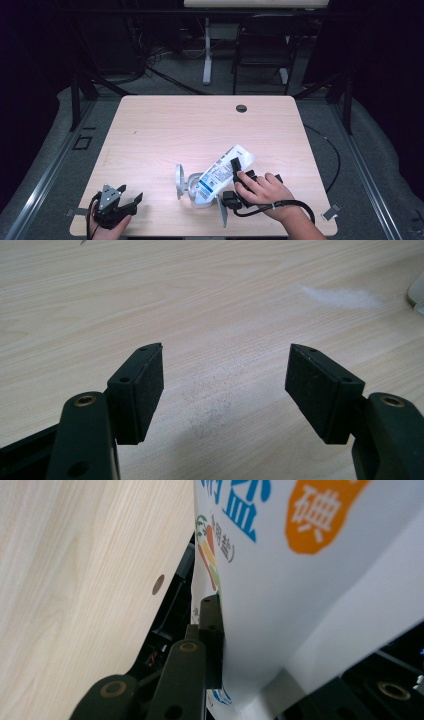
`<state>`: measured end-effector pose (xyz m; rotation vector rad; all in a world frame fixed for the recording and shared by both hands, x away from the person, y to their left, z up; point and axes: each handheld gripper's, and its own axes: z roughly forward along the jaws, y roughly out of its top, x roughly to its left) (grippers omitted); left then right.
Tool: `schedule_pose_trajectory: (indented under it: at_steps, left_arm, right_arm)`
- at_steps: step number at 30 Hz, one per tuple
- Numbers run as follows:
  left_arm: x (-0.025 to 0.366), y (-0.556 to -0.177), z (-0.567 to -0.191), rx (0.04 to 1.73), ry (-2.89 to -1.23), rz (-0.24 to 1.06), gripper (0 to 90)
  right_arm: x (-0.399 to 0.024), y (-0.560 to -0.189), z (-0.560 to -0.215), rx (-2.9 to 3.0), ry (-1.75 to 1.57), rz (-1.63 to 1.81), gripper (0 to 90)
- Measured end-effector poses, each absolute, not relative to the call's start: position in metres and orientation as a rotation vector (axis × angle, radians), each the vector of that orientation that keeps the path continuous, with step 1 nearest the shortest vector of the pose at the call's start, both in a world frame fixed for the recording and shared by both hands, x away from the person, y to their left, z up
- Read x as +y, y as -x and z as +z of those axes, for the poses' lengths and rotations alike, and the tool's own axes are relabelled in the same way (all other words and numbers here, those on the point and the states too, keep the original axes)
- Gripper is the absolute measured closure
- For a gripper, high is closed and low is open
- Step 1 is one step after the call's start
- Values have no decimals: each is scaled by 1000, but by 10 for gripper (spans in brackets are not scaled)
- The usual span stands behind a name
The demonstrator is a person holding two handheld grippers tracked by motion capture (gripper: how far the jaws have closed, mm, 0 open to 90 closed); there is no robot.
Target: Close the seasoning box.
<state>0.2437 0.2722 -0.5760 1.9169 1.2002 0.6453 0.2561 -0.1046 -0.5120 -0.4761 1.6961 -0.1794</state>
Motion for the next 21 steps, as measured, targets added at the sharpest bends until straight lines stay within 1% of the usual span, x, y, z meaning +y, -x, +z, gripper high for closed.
schedule_pose_trajectory:
  at_steps: [21]
  left_arm:
    - [271,-244,-577,1200,-1920,643,321]
  right_arm:
    - [-106,-250,-519,1780,341,-57,804]
